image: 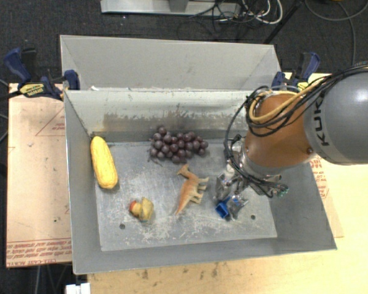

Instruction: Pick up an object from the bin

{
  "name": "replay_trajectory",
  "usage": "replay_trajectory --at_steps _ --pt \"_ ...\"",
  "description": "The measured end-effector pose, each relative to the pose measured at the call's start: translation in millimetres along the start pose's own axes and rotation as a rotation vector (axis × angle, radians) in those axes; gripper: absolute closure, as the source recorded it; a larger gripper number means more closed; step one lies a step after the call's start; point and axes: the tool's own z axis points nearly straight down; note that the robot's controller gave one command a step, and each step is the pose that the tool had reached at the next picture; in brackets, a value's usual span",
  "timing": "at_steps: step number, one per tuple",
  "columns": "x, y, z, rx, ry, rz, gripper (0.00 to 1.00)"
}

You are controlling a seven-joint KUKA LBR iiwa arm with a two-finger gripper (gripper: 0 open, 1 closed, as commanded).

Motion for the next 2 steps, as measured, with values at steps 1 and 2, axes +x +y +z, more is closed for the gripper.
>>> replay_trajectory --at_steps 1,2 --pt "-0.1 0 0 0.000 0.000 -0.001 1.00" --pt "15.1 20 -143 0.002 -0.001 0.097 1.00"
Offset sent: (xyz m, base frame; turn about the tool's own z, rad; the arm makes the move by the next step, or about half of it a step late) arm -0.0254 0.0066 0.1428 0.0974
